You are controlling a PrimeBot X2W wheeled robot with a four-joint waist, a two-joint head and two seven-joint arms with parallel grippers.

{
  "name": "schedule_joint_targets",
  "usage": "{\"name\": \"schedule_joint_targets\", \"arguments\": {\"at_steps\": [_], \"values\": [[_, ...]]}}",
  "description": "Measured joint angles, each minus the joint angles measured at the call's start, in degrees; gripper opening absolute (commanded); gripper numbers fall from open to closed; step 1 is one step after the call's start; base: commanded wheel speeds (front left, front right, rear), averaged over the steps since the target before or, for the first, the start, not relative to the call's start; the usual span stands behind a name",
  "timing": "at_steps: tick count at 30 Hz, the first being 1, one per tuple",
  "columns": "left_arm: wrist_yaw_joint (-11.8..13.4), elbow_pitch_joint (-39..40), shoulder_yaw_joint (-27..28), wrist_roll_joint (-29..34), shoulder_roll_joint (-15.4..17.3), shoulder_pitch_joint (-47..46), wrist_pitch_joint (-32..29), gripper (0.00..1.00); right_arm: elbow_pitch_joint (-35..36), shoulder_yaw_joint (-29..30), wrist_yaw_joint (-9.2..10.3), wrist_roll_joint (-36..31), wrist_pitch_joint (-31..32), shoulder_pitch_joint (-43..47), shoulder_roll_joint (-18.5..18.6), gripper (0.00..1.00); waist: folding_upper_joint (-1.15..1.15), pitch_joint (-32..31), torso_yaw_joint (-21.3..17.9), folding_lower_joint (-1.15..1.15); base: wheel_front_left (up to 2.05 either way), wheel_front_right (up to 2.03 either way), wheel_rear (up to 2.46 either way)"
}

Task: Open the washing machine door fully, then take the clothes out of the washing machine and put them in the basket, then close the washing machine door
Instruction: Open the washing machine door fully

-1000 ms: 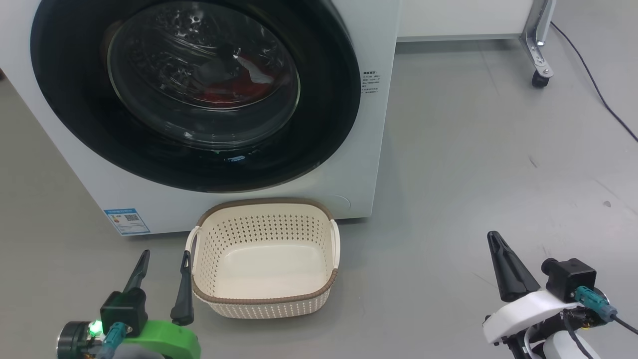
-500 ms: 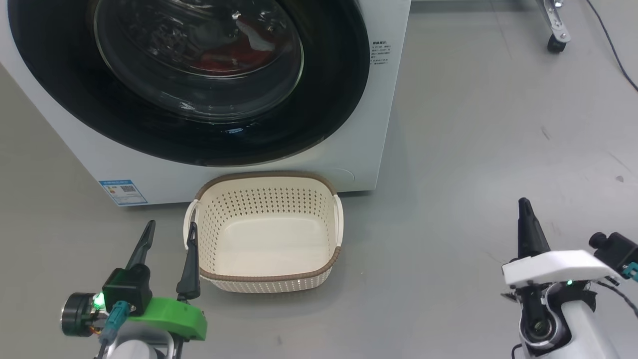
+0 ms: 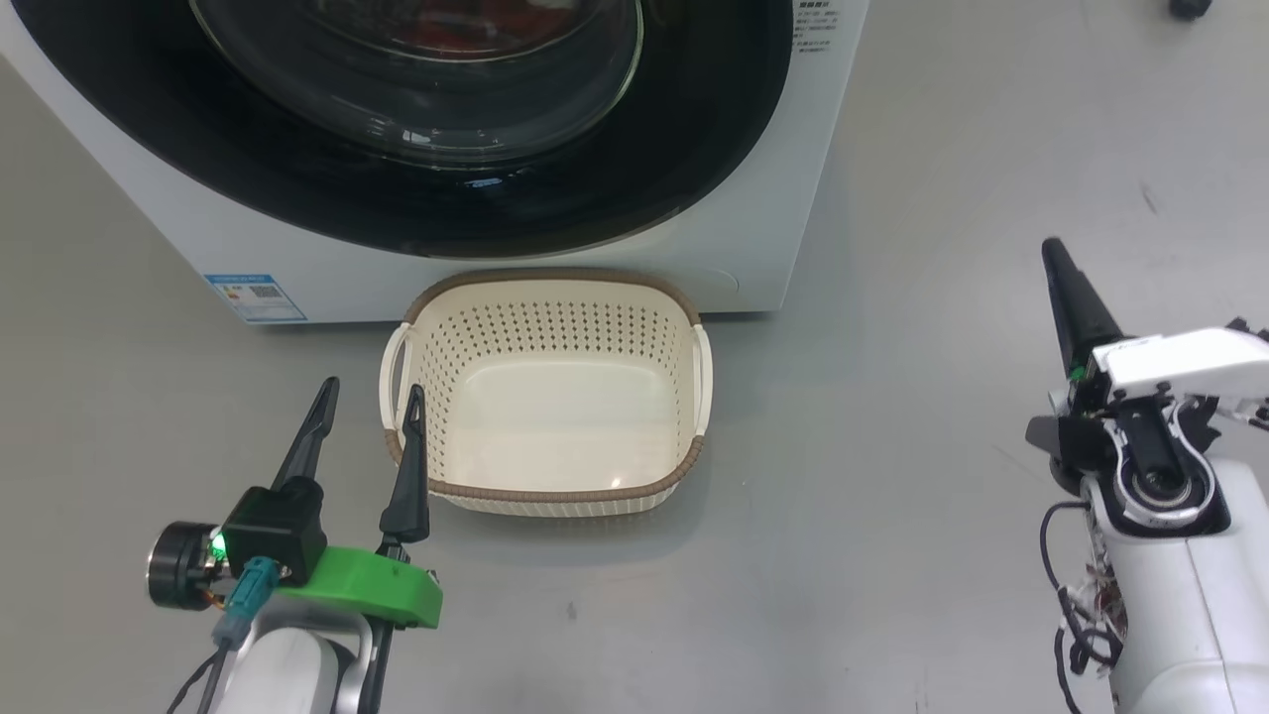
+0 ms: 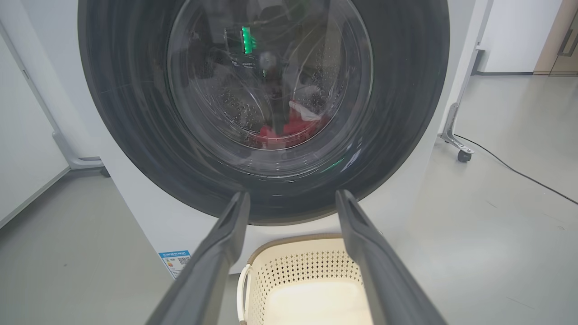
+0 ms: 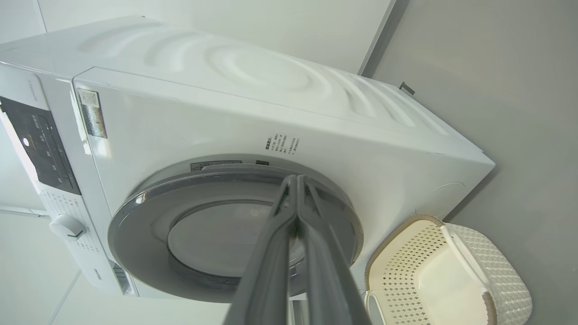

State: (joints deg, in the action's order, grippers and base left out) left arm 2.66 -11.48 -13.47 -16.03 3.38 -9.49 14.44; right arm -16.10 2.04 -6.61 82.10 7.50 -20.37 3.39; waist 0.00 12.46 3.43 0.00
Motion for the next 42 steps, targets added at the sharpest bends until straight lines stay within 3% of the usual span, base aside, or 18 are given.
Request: {"name": "schedule_joint_targets", "arguments": {"at_steps": [5, 12, 19, 29, 42], "values": [[-0.45, 0.81, -1.09, 0.02, -0.36, -2.09, 0.0, 1.0, -0.02, 1.19, 0.01, 3.56, 4.94, -5.83, 0.67, 0.0, 0.0, 2.59, 1.34, 0.0, 0.0, 0.0, 0.0], [-1.01, 1.18, -2.16, 0.43, -0.62, -4.12, 0.0, 1.0, 0.04, 1.29, 0.31, 6.61, 11.72, -14.43, 4.35, 0.0, 0.0, 6.18, 3.6, 0.0, 0.0, 0.0, 0.0], [-1.47, 1.46, -3.59, 0.52, -0.82, -6.52, 0.01, 1.0, -0.09, 0.89, 2.72, 7.67, 16.24, -22.96, 7.22, 0.0, 0.0, 9.81, 5.88, 0.0, 0.0, 0.0, 0.0], [-2.03, 1.64, -5.94, 0.51, -1.26, -9.64, 0.01, 1.0, -1.92, -1.05, 4.58, 7.24, 20.52, -32.43, 10.81, 0.0, 0.0, 14.24, 9.41, 0.0, 0.0, 0.0, 0.0], [-1.87, 2.14, -8.61, -0.69, -1.49, -11.77, 0.01, 1.0, -6.34, -2.89, 7.51, 6.65, 24.48, -40.59, 12.06, 0.0, 0.0, 18.54, 13.49, 0.0, 0.0, 0.0, 0.0]]}}
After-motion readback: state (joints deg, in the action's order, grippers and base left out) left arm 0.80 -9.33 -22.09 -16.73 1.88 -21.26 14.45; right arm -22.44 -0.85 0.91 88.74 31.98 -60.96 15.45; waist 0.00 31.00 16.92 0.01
